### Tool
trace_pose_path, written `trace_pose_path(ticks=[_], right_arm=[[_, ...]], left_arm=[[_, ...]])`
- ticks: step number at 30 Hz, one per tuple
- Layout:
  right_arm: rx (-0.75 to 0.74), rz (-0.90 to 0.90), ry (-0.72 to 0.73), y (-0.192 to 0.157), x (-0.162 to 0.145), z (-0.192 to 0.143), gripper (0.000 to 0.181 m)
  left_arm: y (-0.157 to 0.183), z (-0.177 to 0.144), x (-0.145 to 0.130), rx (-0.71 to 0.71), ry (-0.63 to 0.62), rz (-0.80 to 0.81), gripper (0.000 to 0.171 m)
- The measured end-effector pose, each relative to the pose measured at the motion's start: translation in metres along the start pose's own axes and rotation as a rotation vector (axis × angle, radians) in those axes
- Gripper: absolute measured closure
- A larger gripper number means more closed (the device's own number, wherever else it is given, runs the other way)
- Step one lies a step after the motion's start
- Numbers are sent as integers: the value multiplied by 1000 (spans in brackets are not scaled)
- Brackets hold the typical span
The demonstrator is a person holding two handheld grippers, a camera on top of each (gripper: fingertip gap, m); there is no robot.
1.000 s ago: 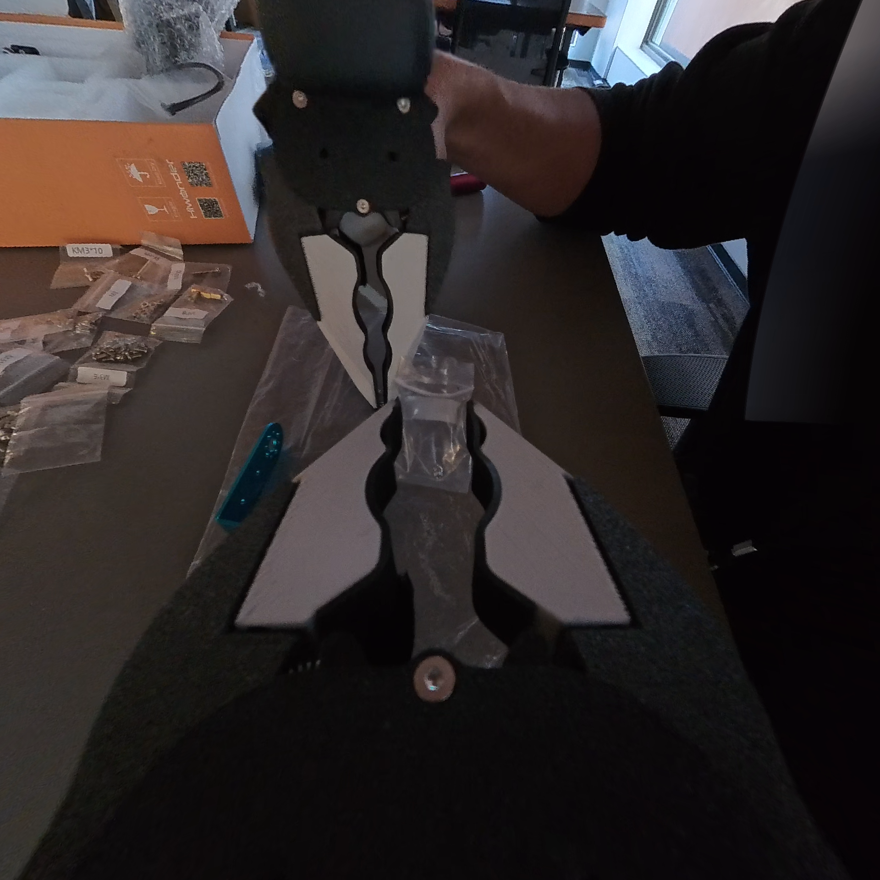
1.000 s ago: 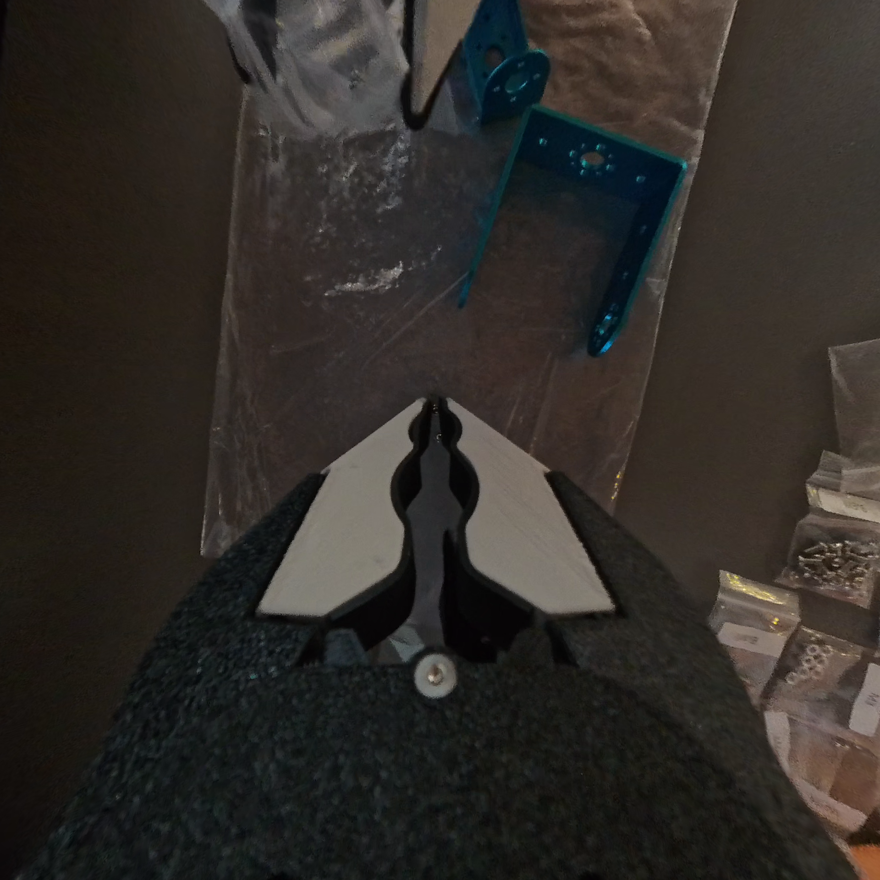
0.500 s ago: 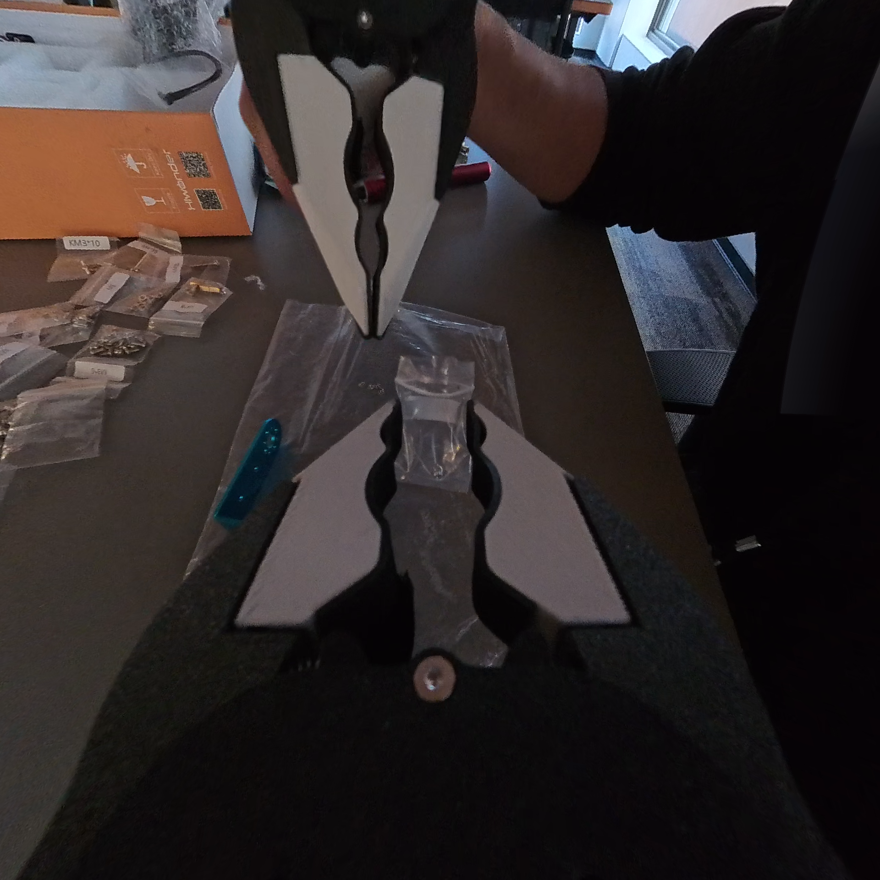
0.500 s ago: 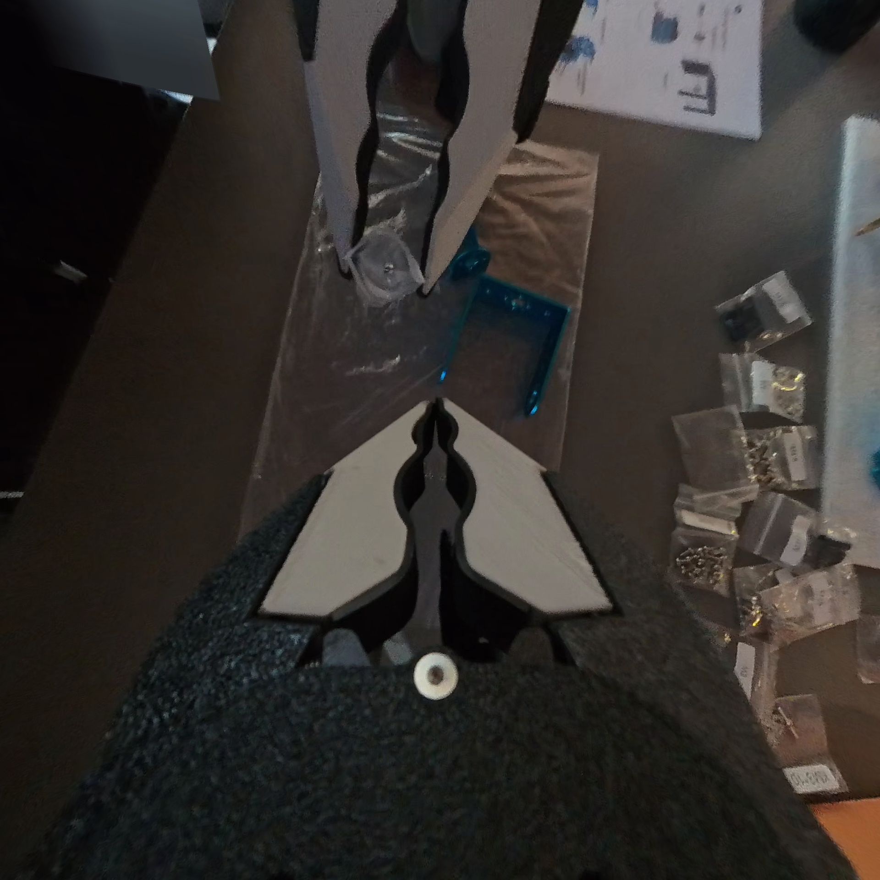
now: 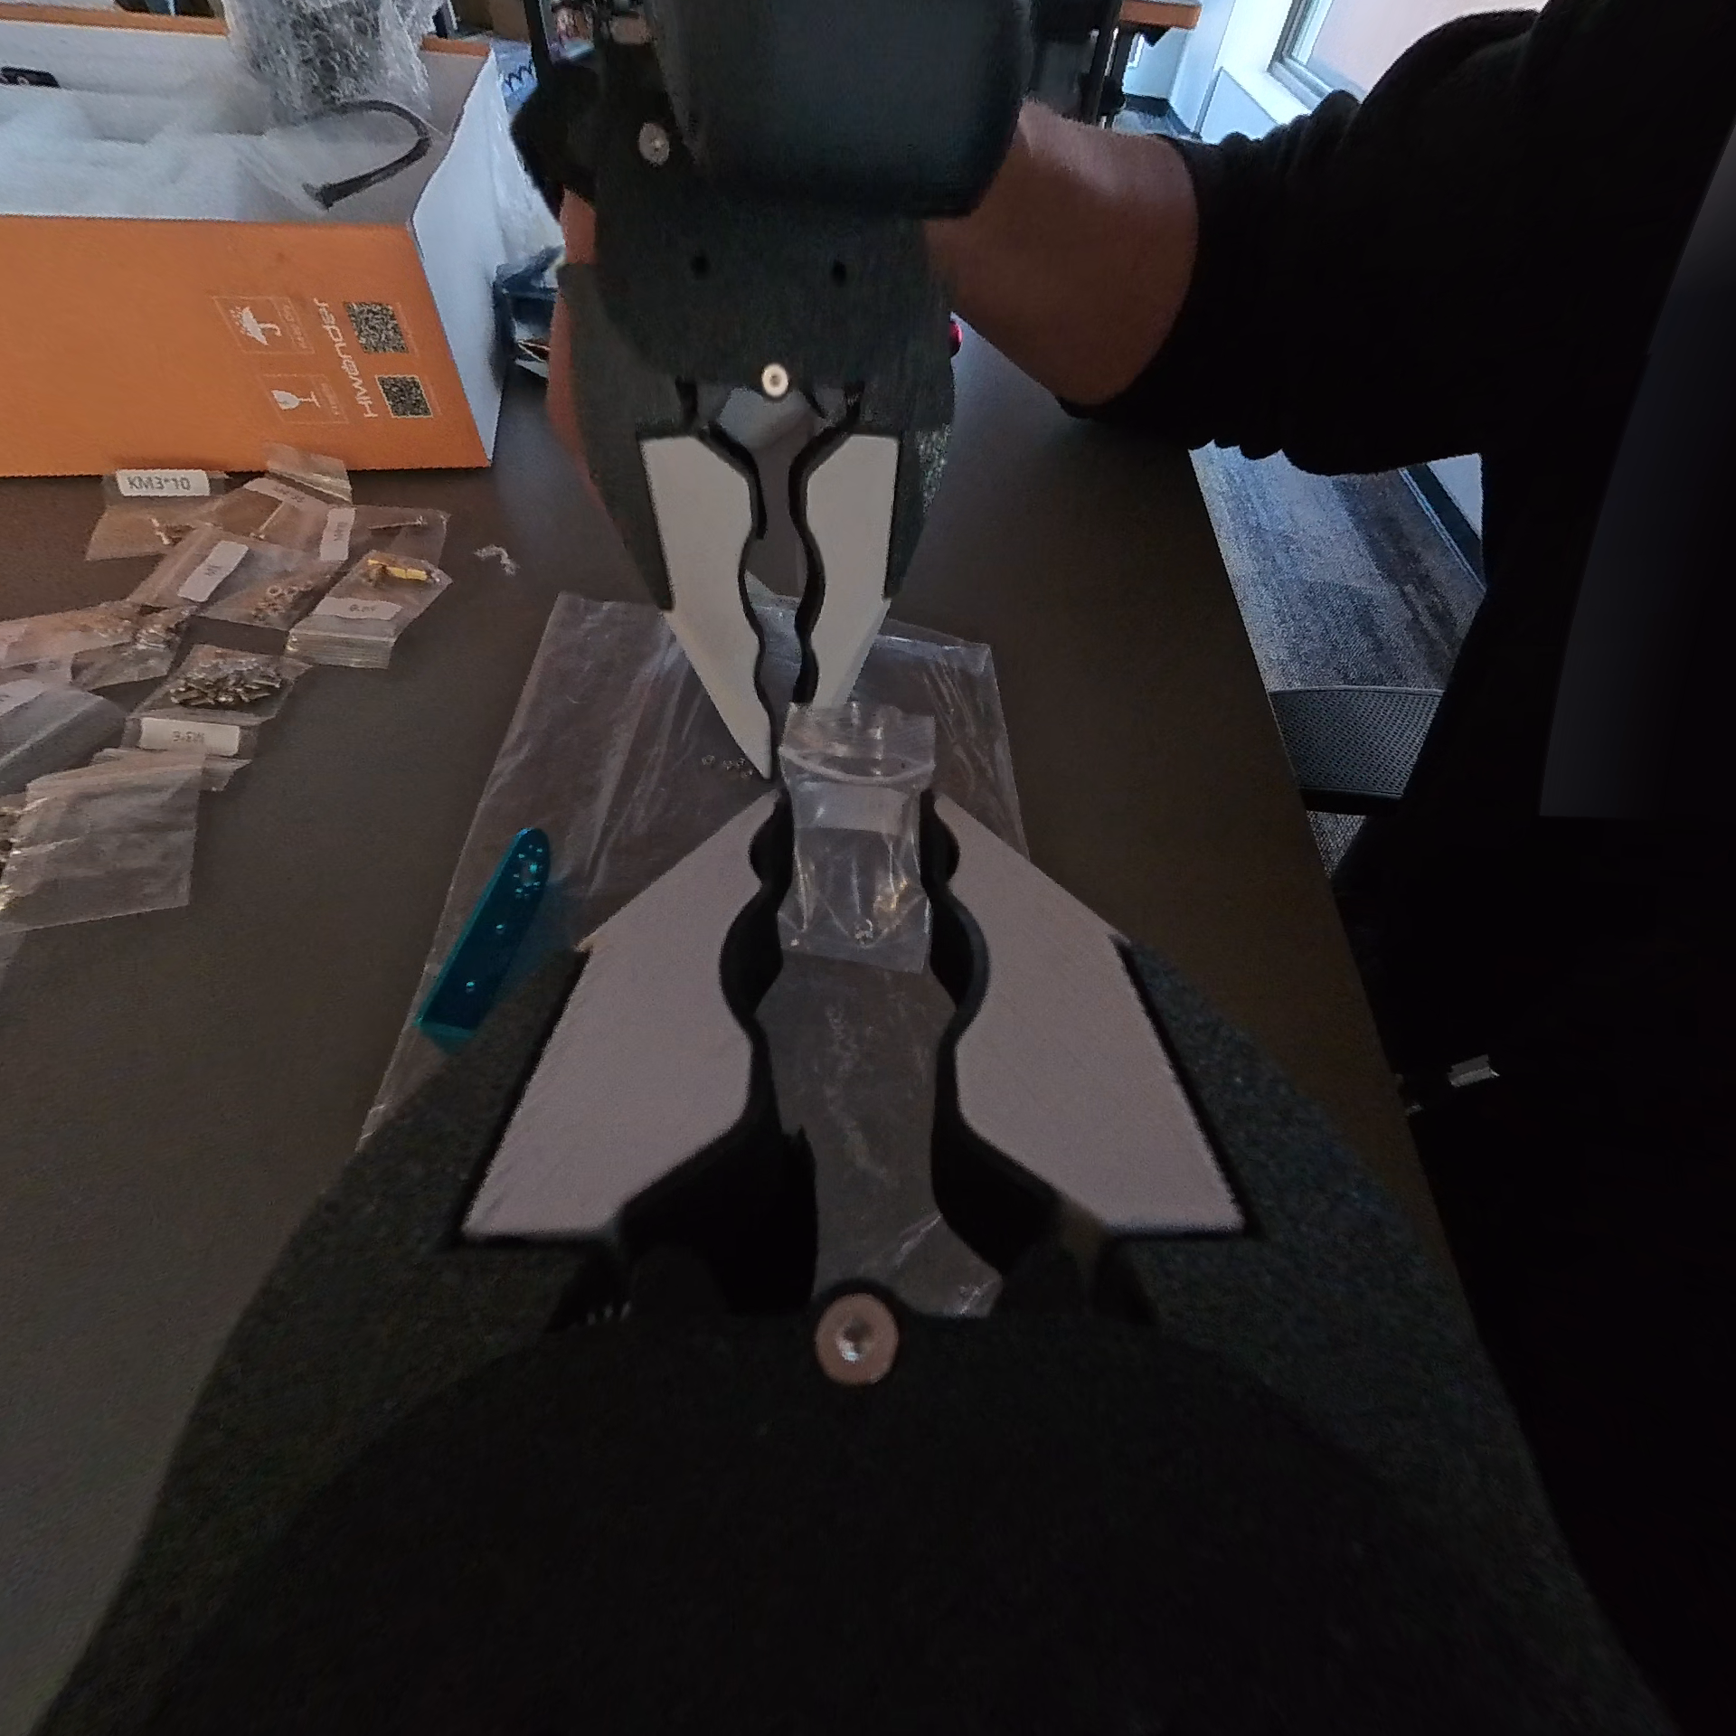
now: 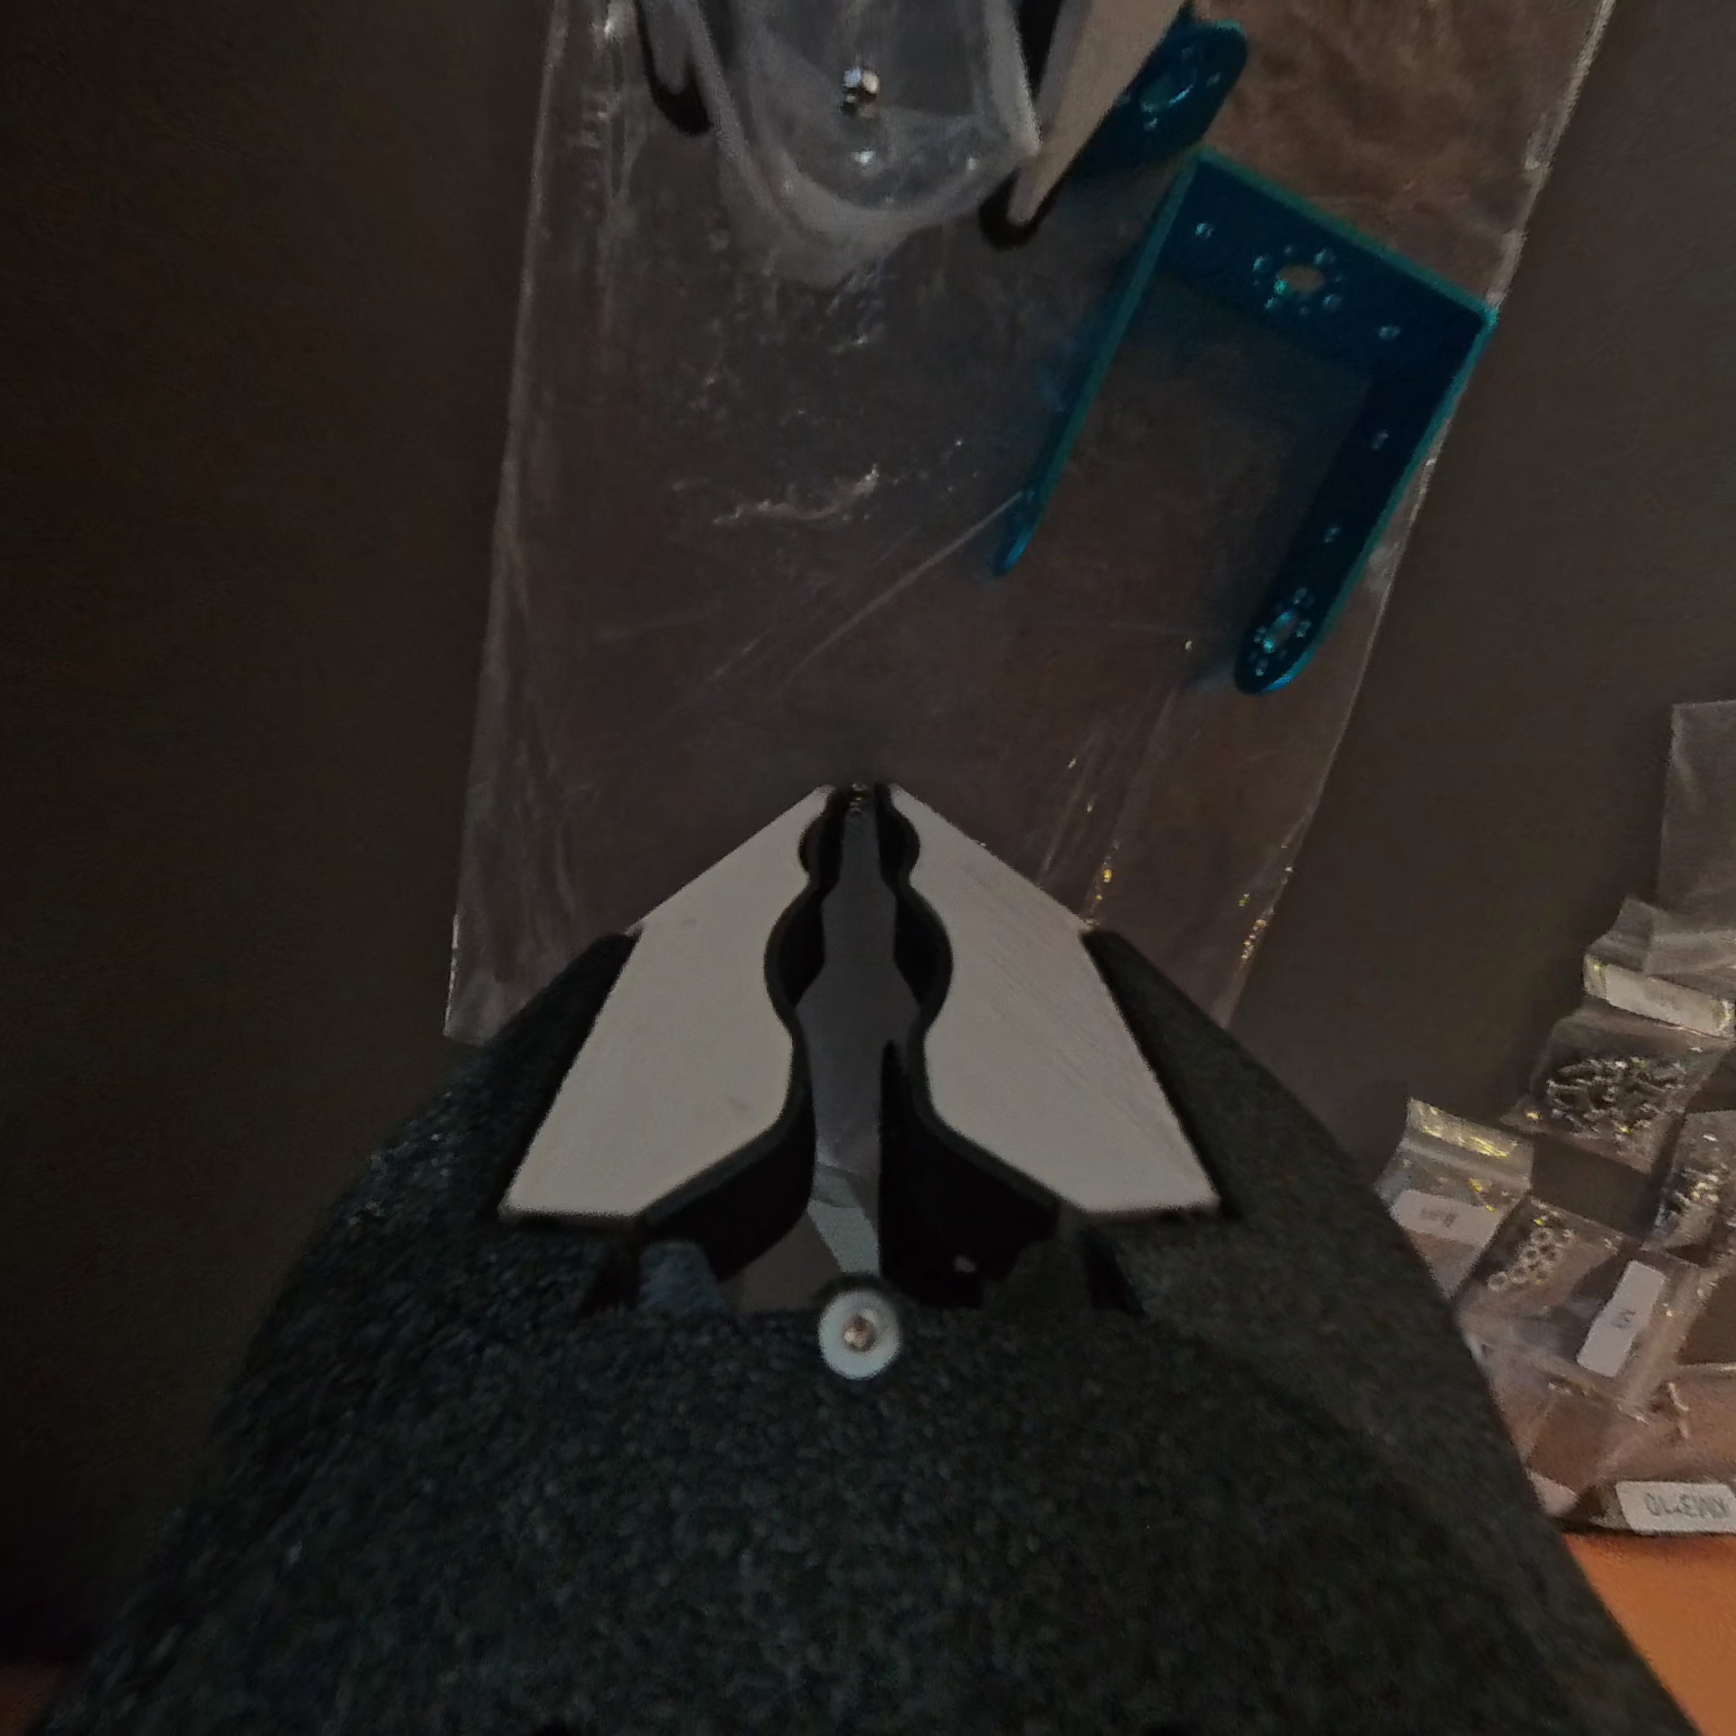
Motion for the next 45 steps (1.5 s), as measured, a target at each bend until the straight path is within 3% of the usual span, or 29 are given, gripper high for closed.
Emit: trace_pose_path(ticks=[12, 19, 26, 39, 45], right_arm=[[30, 15, 26, 1, 0, 0, 181], [9, 25, 66, 3, -1, -17, 181], [-21, 18, -20, 2, -3, -3, 174], [10, 43, -124, 1, 5, 1, 179], [-12, -13, -85, -1, 5, -4, 181]], left_arm=[[-1, 0, -1, 2, -1, -3, 146], [-1, 0, 0, 1, -1, -2, 146], [0, 1, -1, -1, -3, -3, 146], [-1, 0, 0, 0, 3, -2, 146], [-3, -2, 1, 8, 10, -7, 146]])
Point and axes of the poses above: each gripper's, where its closed fingertips meet, z out along the fingers, x out of its top, y = z × x across the jaws, the point moved 7 cm from there along -z, back along the fingers, and after that the axes turned 5 degrees about z, right-handed, at the moved point
